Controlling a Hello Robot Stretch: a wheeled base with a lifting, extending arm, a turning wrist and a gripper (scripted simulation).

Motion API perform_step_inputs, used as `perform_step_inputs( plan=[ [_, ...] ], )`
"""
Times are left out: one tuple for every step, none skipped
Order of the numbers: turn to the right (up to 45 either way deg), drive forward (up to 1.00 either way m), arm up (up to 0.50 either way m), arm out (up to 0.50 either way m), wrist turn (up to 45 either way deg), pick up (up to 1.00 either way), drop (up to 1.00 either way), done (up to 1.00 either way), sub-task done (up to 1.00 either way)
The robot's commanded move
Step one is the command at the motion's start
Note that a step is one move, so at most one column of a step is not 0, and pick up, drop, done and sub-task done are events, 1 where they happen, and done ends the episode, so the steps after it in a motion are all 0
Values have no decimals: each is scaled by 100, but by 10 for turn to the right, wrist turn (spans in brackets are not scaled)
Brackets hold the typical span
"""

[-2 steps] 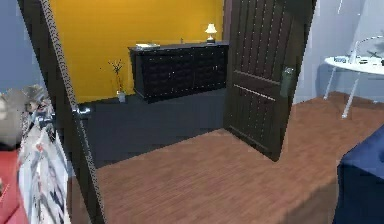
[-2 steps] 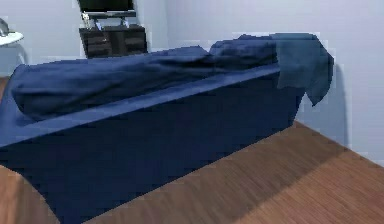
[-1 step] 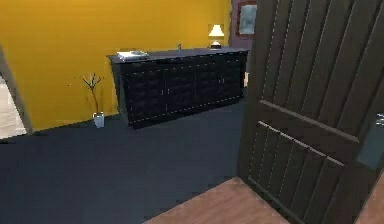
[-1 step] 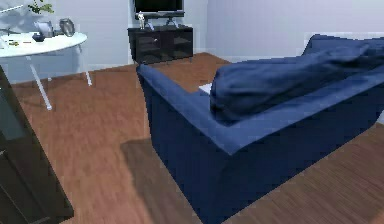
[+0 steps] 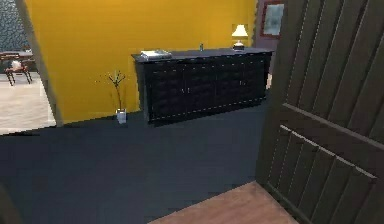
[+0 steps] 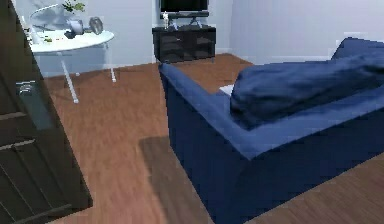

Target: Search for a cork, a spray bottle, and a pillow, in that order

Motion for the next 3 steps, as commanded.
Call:
perform_step_inputs(
  plan=[
    [0, 20, 0, 0, 0, 0, 0, 0, 0],
    [-240, 0, 0, 0, 0, 0, 0, 0, 0],
    [0, 100, 0, 0, 0, 0, 0, 0, 0]
  ],
)
